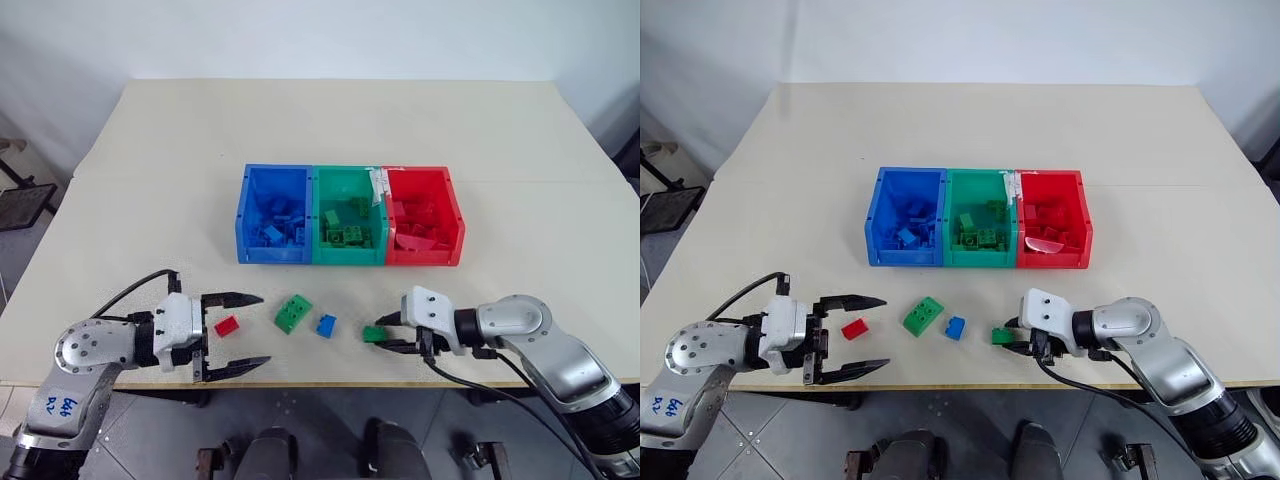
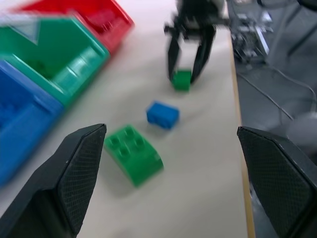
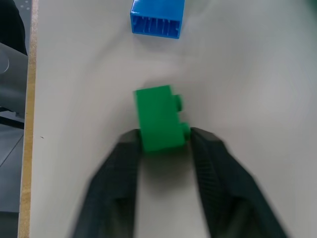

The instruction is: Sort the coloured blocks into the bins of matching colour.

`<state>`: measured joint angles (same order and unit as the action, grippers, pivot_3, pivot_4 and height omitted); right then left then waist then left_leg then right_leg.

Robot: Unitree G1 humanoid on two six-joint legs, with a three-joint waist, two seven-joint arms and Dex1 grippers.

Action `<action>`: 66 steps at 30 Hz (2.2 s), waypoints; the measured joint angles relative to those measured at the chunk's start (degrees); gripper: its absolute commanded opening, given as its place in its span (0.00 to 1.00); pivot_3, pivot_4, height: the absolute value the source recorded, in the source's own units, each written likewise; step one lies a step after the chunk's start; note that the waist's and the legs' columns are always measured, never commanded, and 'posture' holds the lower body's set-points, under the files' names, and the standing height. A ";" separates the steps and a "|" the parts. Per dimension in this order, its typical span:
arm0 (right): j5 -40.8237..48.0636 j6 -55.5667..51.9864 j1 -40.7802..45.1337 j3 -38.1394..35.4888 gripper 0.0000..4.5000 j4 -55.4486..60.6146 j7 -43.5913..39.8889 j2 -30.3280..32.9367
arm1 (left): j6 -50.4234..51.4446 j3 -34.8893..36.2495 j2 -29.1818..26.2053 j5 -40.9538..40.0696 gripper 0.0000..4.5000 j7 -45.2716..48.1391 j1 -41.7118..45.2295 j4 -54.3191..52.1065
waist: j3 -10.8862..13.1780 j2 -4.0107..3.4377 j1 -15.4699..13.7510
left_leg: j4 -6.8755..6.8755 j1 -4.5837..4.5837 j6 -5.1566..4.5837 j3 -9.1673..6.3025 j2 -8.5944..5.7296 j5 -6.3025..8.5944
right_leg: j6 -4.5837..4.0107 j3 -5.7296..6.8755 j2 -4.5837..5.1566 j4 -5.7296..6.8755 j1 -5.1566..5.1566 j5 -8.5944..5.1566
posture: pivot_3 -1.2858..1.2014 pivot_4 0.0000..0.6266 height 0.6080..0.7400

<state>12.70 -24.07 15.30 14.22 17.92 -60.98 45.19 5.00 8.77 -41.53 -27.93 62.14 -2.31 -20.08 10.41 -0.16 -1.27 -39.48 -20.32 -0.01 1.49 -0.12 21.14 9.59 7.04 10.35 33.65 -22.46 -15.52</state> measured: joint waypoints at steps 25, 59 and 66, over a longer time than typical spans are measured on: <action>-0.16 4.42 32.81 -5.77 0.92 -32.99 8.92 -19.86 | 6.77 9.28 4.29 -3.31 1.00 -12.79 -7.91 -3.50 | 0.00 -0.01 1.55 | 0.09 -0.02 0.07 -0.09 0.04 0.06 | 0.00 0.14 -0.01 0.14 -0.10 0.00 | 0.52 0.24 1.00; 18.13 14.45 -23.90 -32.94 1.00 4.23 -8.52 1.83 | 12.18 -26.02 2.60 13.05 1.00 3.88 29.33 4.30 | 0.00 0.02 -0.80 | -0.23 0.05 -0.16 0.35 -0.01 0.20 | 0.02 -0.07 0.02 0.02 0.04 0.01 | 0.52 0.24 1.00; 18.17 13.77 -29.48 -35.15 1.00 7.20 -7.34 2.24 | 16.51 -35.19 4.24 27.26 1.00 -0.03 37.77 9.62 | 0.02 0.05 -0.67 | -0.29 0.02 -0.20 0.42 0.00 0.21 | 0.02 -0.13 0.00 -0.04 0.03 0.01 | 0.52 0.24 1.00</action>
<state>30.86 -10.30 -14.18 -20.93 25.12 -68.32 47.43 21.51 -26.42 -37.29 -0.68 62.10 35.47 -10.46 10.42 -0.11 -1.94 -39.76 -20.30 -0.21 1.90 -0.12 21.35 9.60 6.91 10.34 33.60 -22.43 -15.51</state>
